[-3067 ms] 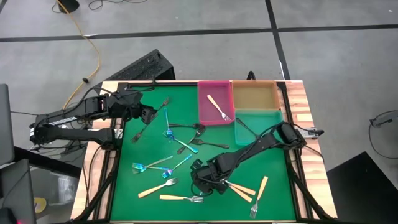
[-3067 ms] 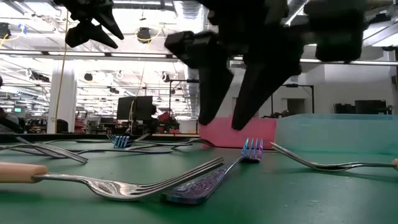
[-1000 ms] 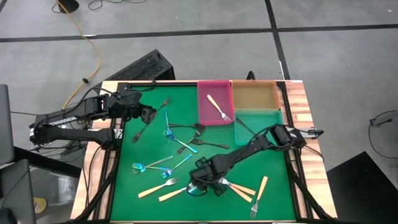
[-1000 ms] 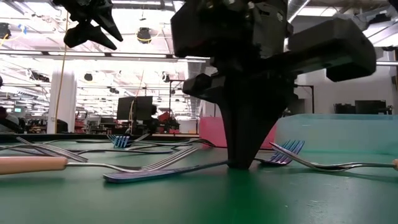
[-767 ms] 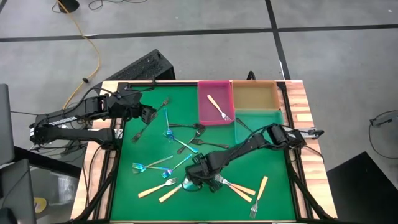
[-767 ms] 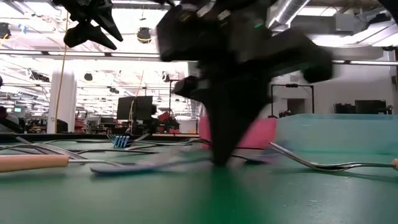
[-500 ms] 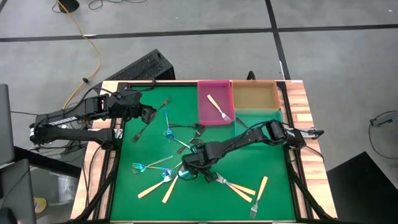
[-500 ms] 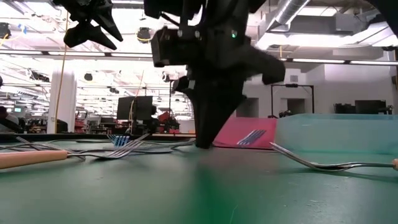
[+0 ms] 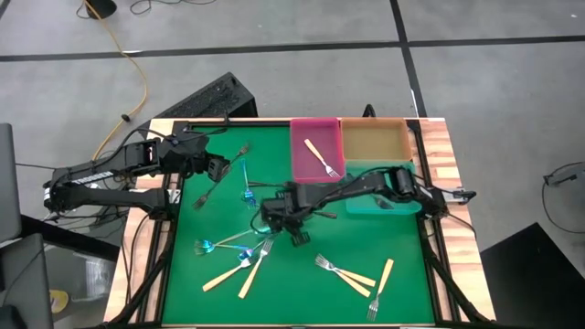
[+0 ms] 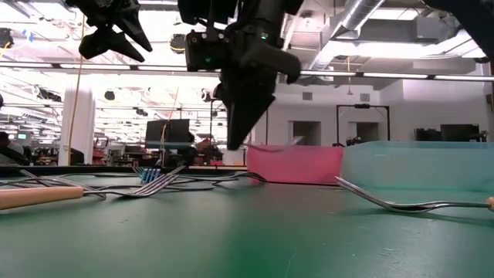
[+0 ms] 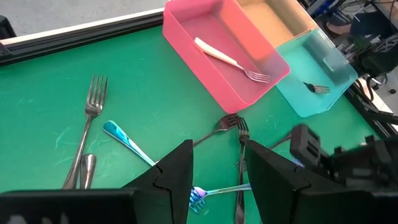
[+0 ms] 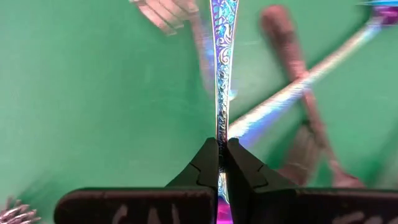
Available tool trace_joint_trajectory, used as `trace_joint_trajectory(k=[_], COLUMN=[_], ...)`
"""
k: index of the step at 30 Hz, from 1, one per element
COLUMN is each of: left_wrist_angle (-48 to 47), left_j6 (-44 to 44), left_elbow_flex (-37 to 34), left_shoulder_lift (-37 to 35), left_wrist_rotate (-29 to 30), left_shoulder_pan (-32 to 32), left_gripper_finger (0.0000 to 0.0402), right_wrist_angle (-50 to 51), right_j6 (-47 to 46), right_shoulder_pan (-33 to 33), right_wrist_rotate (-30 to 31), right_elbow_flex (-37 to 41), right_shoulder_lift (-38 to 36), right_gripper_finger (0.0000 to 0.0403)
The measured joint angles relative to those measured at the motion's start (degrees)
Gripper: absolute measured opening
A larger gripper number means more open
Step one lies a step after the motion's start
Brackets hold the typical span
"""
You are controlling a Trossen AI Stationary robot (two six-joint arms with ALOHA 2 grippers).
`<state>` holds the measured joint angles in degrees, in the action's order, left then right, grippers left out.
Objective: Sort silverware by color (type)
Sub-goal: Put the blue fork into the orange bin
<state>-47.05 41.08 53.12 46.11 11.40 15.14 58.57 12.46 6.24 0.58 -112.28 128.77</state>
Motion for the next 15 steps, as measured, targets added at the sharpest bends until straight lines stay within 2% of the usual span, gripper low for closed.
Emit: trace_joint_trajectory(k=[15], left_wrist_angle=[0.0], left_j6=[-1.4], left_elbow_flex=[0.0], left_shoulder_lift=[0.0], left_wrist_rotate=[0.6], left_shoulder_pan=[0.0], left_gripper_finger=[0.0129], right_wrist_angle=[10.4], right_j6=[1.1], right_shoulder_pan=[-10.8], right_wrist_rotate=[-0.2], right_elbow_flex=[-9.0], right_shoulder_lift=[-0.2], right_gripper_finger=[0.0033])
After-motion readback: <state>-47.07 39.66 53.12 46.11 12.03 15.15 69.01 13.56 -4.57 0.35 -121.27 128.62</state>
